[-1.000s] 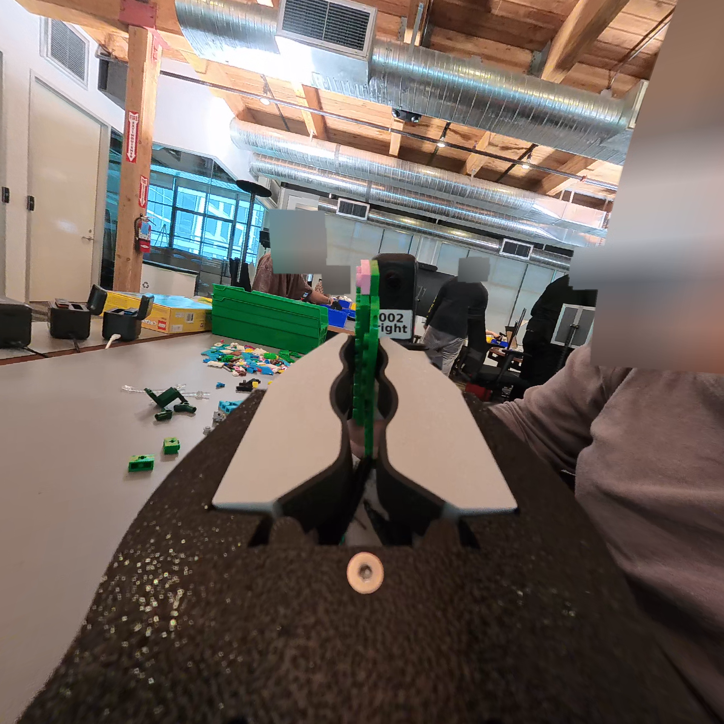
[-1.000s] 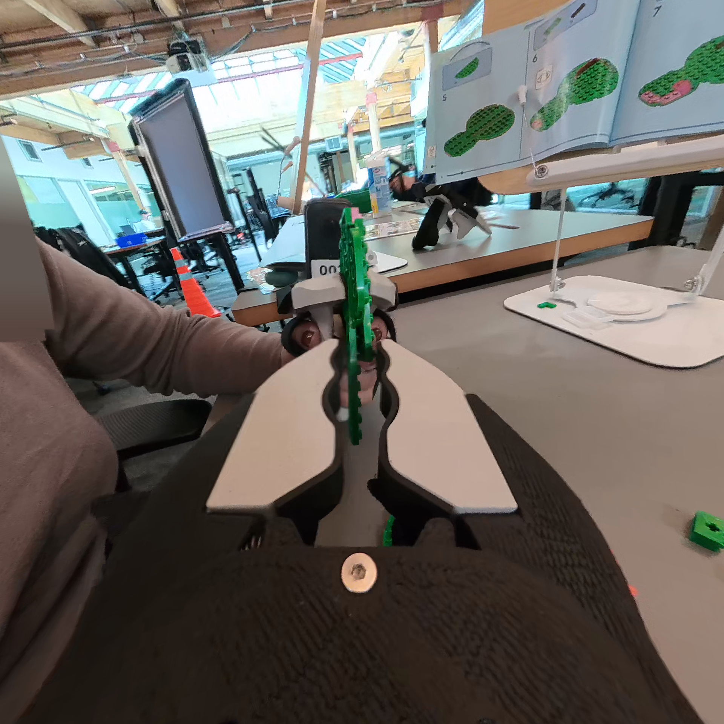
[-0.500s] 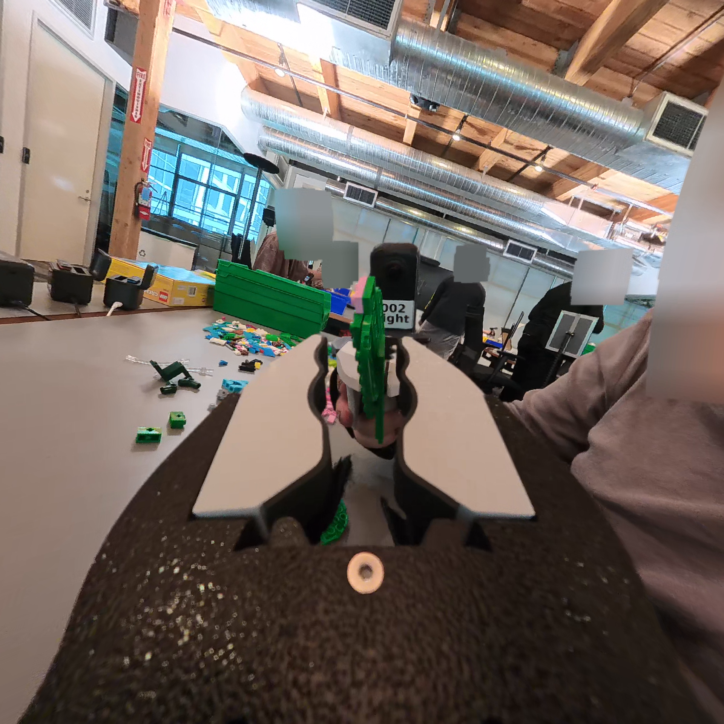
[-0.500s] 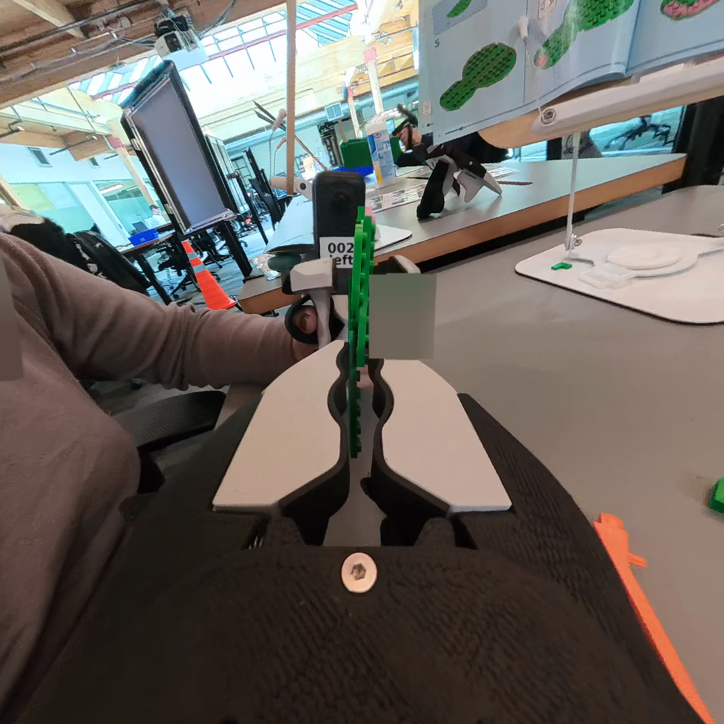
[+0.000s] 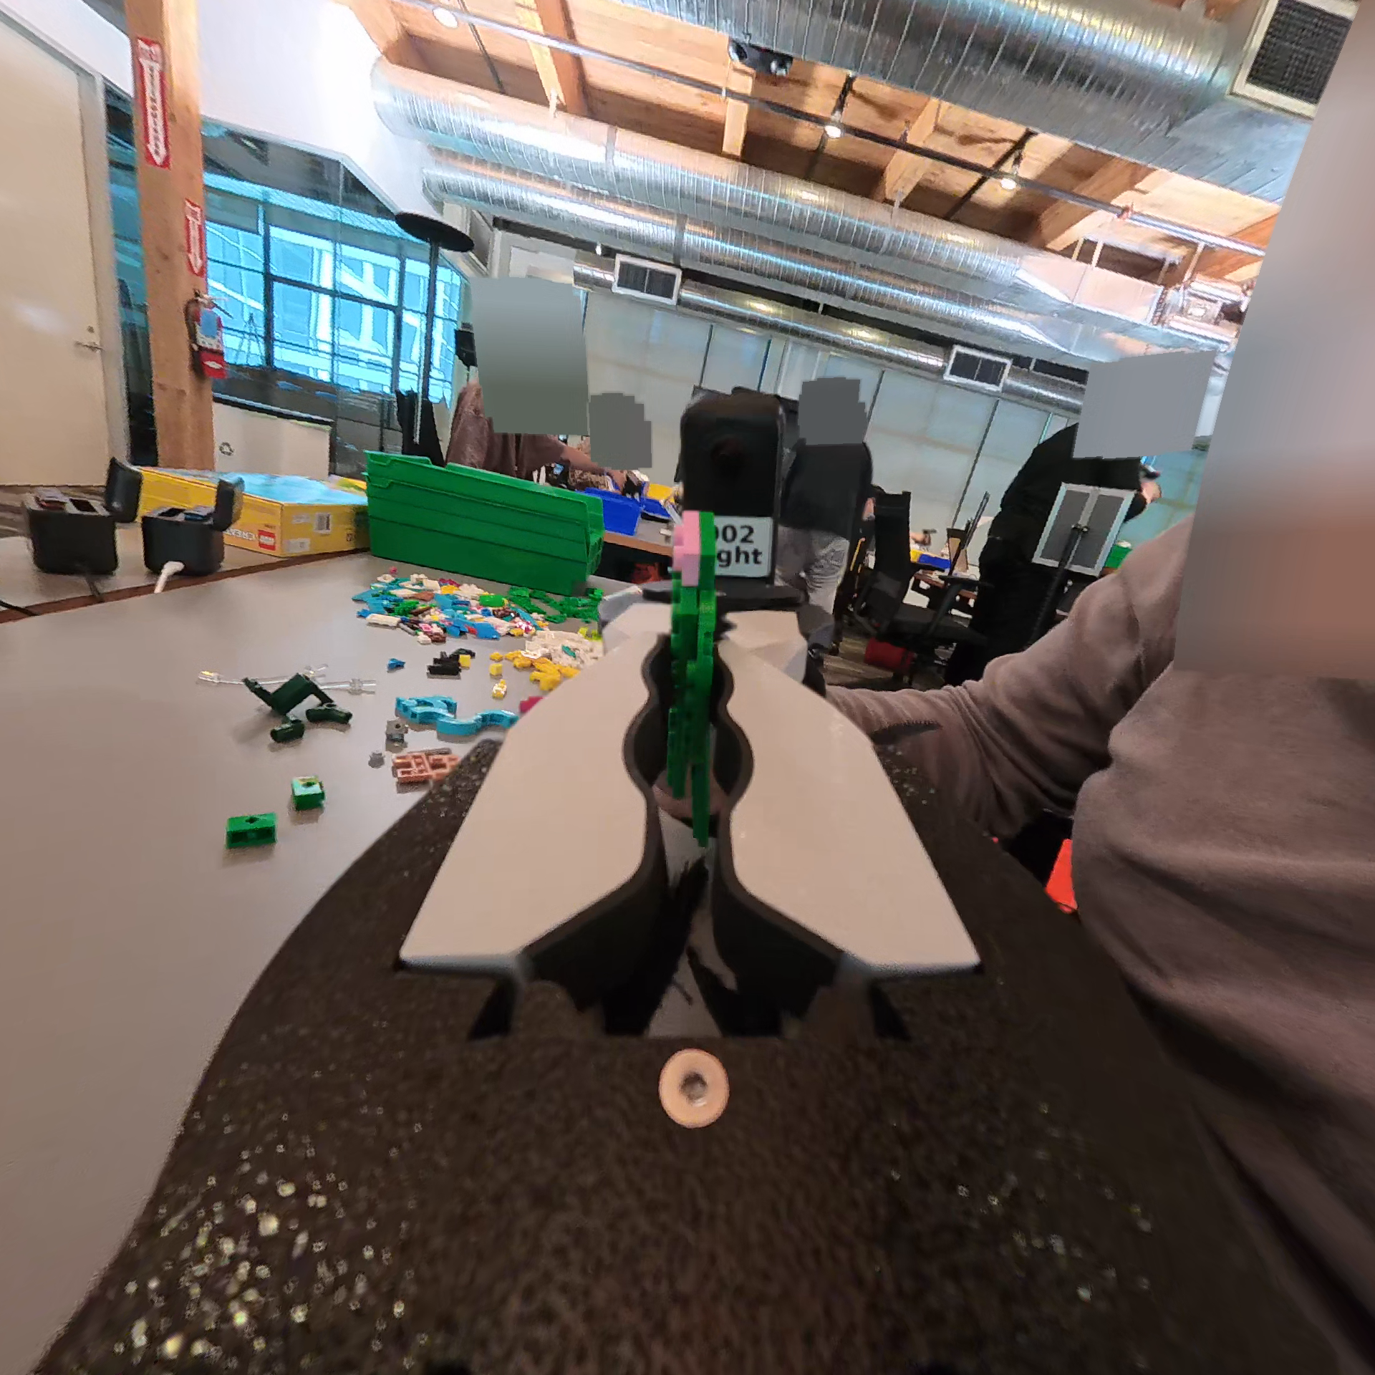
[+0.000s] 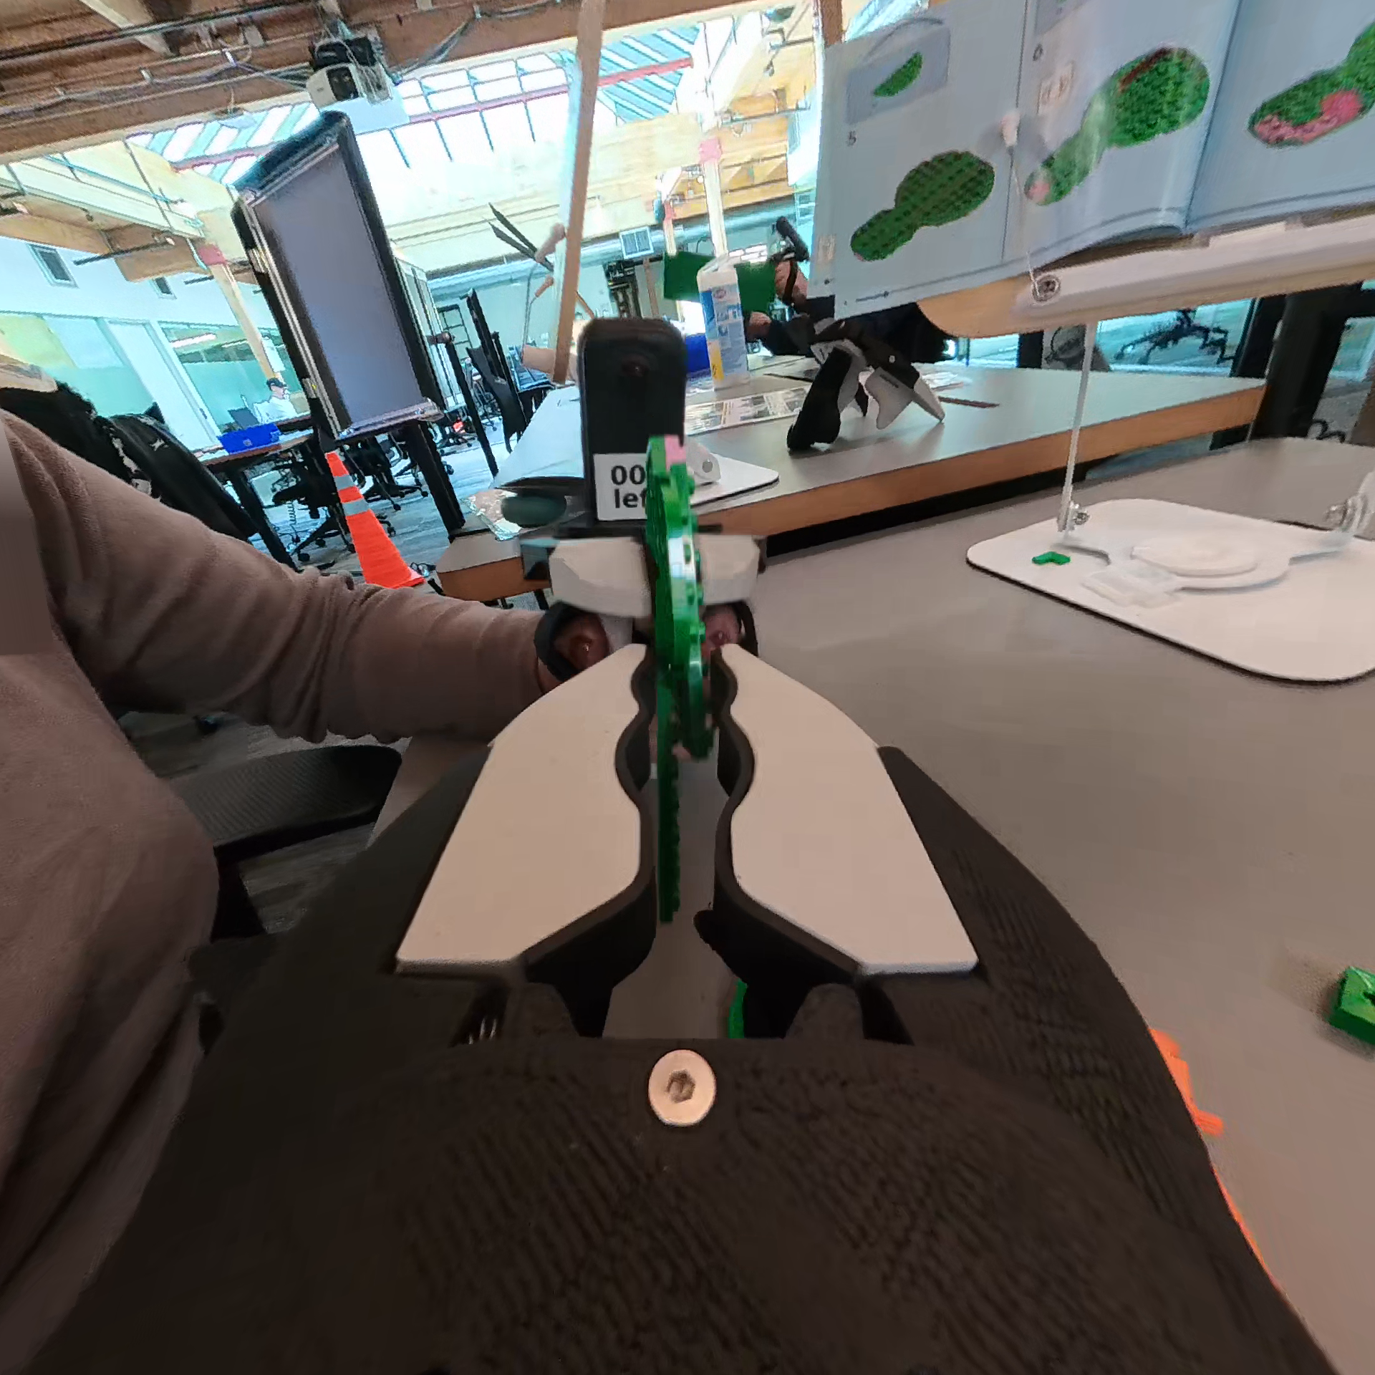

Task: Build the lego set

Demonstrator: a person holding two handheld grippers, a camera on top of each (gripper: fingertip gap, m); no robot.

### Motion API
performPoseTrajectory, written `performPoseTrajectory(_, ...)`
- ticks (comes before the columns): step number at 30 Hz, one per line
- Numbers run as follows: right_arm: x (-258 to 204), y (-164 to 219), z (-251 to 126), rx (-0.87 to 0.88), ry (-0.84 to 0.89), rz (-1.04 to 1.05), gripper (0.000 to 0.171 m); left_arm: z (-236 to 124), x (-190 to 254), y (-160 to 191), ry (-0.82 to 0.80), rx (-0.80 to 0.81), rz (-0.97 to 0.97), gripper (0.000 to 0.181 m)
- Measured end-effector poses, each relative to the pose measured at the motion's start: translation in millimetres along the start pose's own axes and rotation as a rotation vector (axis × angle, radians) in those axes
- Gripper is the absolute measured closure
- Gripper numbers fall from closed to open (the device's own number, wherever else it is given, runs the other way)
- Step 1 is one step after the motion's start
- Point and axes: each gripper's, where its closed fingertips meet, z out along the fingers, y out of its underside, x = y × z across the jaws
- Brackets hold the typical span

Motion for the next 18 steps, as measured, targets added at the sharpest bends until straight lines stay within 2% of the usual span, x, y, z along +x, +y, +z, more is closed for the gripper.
performPoseTrajectory(8, -2, -1, 0, 0.001, -0.016, 0.041, 0.163, 1, 1, 0, 0.015, 0.012, -0.045, 0.173)
performPoseTrajectory(13, 3, 2, 0, 0.016, -0.033, 0.136, 0.163, 0, -8, 2, -0.019, 0.031, -0.095, 0.171)
performPoseTrajectory(15, 5, 1, -1, 0.025, -0.047, 0.198, 0.163, -4, -14, -6, -0.039, 0.092, -0.133, 0.154)
performPoseTrajectory(18, 8, 0, -4, 0.047, -0.081, 0.306, 0.164, -12, -25, -13, -0.058, 0.123, -0.199, 0.145)
